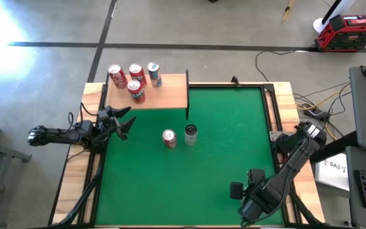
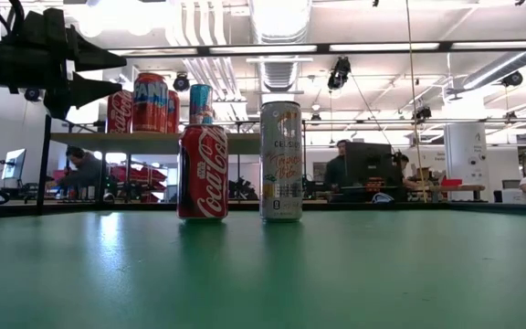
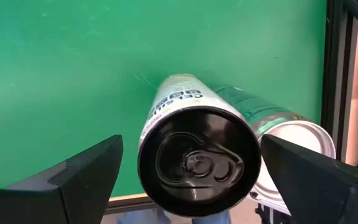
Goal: Place canned beverage on shelf
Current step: Move the bottom white soda can to the center of the table
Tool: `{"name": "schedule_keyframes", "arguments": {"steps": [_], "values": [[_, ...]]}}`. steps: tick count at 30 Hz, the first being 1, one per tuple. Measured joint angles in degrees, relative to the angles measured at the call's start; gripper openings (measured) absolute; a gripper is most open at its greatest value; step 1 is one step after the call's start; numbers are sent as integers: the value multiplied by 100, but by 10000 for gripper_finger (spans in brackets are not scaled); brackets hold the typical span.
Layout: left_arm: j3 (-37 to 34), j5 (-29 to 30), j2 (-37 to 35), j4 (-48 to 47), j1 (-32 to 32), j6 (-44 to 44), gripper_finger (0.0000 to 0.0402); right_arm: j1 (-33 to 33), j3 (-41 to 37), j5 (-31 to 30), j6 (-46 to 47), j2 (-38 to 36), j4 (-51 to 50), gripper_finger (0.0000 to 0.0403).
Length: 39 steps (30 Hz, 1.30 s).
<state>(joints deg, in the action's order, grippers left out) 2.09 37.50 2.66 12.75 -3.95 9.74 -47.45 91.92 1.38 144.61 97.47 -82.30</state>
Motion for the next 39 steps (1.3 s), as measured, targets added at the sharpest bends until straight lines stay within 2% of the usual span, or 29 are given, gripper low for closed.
{"name": "schedule_keyframes", "arguments": {"steps": [16,26,39], "values": [[2,0,7,-17,-2,0,302,-31,7,-273,-113,114,65,373],[2,-2,11,-17,-2,0,302,-31,140,121,112,141,117,373],[2,-1,11,-15,-1,0,302,-31,398,153,257,146,-147,373]]}}
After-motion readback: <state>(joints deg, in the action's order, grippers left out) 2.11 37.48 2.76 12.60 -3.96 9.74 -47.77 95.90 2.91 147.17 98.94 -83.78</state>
